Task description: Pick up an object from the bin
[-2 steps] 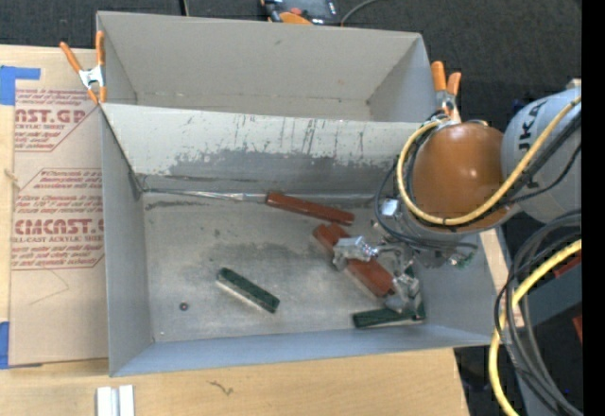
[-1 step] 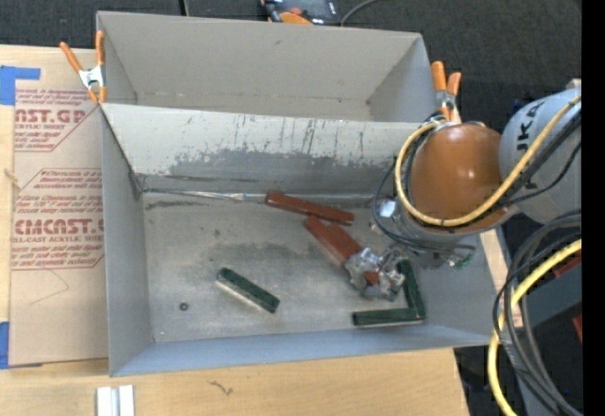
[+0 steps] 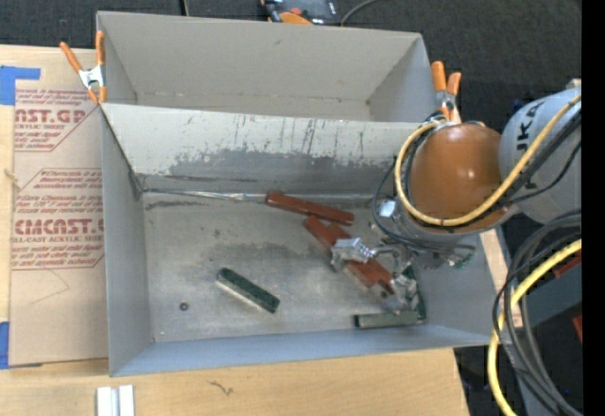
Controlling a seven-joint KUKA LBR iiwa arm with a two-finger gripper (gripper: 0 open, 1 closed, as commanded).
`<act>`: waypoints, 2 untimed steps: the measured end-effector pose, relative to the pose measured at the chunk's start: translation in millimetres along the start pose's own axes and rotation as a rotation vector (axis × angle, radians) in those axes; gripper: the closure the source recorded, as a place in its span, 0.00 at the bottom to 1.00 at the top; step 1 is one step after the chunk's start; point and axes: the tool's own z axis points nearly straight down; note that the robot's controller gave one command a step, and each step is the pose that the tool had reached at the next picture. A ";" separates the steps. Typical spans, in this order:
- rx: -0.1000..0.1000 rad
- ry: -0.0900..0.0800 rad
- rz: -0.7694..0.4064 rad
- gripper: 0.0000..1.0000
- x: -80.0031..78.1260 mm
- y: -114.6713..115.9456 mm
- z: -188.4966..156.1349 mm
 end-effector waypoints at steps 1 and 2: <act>-0.012 -0.001 0.055 0.00 -0.3 -72.5 5.6; 0.005 -0.001 -0.295 0.00 6.0 -79.7 -74.5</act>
Offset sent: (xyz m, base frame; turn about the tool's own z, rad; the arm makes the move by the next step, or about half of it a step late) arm 0.0531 -0.0547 -0.0030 0.0486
